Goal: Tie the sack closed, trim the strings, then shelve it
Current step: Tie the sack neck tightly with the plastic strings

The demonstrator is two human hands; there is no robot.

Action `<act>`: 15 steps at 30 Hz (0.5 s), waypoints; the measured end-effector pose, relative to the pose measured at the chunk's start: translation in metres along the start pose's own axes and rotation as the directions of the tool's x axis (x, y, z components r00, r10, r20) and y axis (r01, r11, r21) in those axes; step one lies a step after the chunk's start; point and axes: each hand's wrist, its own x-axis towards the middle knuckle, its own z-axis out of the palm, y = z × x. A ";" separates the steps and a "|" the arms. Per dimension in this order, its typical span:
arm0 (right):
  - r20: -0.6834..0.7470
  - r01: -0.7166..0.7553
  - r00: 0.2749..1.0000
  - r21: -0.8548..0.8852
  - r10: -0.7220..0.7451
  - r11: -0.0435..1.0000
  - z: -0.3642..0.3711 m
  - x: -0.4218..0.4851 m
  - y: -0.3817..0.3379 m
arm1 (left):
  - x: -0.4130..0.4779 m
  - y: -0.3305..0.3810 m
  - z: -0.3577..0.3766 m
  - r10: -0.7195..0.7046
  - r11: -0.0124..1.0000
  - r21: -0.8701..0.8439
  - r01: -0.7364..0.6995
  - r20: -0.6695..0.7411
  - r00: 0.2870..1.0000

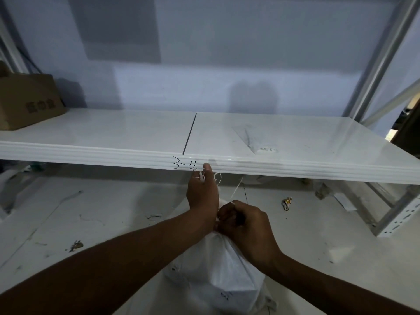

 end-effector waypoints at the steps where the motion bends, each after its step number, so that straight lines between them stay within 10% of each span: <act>1: -0.005 0.001 1.000 -0.001 -0.001 1.000 -0.001 0.001 0.000 | 0.000 -0.001 0.001 0.008 1.000 -0.004 -0.008 0.008 1.000; 15: -0.096 -0.098 0.990 0.054 0.103 0.994 0.002 0.007 0.003 | 0.003 0.008 -0.001 -0.280 0.933 -0.199 0.301 0.126 0.952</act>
